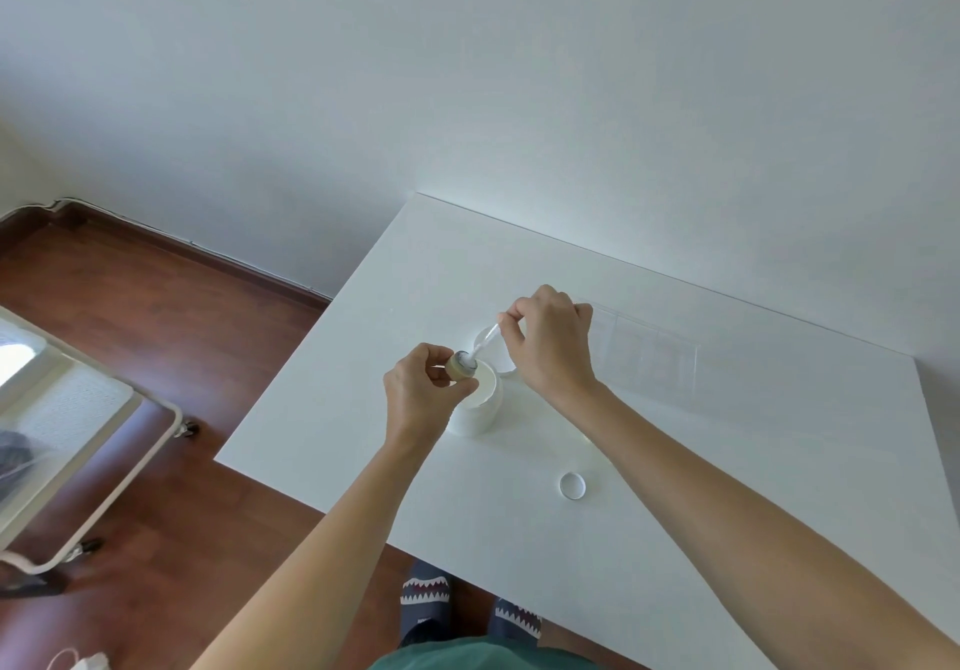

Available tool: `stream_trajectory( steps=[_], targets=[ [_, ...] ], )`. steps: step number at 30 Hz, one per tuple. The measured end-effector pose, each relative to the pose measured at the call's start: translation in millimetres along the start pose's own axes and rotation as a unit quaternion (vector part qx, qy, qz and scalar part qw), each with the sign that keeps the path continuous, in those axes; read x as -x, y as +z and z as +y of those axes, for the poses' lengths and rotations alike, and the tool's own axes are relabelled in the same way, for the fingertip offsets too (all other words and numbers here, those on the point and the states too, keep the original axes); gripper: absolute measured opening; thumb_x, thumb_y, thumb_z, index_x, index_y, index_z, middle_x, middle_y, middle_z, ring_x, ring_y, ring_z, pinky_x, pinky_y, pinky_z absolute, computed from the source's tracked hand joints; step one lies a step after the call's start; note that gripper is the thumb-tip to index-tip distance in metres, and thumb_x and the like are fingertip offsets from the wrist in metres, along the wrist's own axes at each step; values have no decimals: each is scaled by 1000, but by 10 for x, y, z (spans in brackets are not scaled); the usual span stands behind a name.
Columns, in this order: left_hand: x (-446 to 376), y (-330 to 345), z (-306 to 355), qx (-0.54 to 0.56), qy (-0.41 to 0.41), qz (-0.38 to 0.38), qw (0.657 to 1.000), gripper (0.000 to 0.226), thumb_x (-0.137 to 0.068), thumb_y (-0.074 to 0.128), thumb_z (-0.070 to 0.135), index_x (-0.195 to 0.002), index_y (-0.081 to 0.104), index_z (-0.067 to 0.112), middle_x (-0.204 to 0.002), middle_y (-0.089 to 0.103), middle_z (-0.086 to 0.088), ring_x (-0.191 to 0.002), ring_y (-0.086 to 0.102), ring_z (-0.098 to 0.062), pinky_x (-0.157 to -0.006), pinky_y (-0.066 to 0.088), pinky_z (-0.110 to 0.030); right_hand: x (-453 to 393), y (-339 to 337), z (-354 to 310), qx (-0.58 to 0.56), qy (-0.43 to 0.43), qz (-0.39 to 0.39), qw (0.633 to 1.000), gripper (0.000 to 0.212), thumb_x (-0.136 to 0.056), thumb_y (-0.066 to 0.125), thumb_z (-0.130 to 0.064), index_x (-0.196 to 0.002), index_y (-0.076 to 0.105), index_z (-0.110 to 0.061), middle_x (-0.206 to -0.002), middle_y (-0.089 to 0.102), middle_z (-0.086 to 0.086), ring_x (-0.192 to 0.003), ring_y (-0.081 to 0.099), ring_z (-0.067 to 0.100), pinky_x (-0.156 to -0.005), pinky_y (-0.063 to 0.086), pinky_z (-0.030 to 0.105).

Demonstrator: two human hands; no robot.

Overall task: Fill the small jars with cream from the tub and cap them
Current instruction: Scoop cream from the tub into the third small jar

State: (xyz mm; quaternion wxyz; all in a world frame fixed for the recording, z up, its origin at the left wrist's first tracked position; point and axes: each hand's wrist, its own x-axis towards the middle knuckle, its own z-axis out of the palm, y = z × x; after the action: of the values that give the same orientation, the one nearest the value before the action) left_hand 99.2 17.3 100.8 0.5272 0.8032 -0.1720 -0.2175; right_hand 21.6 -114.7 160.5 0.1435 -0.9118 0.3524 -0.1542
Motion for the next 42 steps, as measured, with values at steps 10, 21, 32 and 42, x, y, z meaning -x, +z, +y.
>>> stream_trajectory(
  steps=[10, 21, 32, 42],
  targets=[
    [-10, 19, 57, 23, -29, 6, 999, 26, -64, 89, 11, -81, 69, 14, -74, 74, 4, -65, 68, -2, -60, 51, -9, 131, -39, -170, 55, -183, 68, 979, 24, -94, 56, -22, -76, 68, -13, -78, 55, 2, -74, 51, 22, -75, 28, 32],
    [-59, 41, 68, 34, -42, 5, 999, 25, -63, 88, 12, -80, 71, 16, -73, 74, 6, -66, 69, -2, -63, 55, -13, 135, -150, -118, 68, -210, 106, 970, 21, -91, 60, -19, -71, 66, -14, -74, 54, 1, -69, 51, 23, -72, 28, 32],
    [-121, -46, -64, 49, -35, 15, 998, 30, -62, 89, 12, -84, 70, 21, -78, 74, 8, -66, 68, 2, -58, 50, -10, 2, -136, 72, -112, -17, 78, 991, 17, -92, 60, -23, -81, 69, -15, -84, 56, 1, -79, 54, 18, -80, 26, 30],
    [-112, -332, -328, 205, -66, -10, 977, 35, -69, 86, -3, -94, 68, 14, -90, 77, 6, -82, 74, -9, -65, 51, -11, 93, 370, 242, -47, -6, 18, 999, 17, -91, 60, -20, -78, 69, -15, -80, 55, 3, -76, 54, 23, -76, 28, 33]
  ],
)
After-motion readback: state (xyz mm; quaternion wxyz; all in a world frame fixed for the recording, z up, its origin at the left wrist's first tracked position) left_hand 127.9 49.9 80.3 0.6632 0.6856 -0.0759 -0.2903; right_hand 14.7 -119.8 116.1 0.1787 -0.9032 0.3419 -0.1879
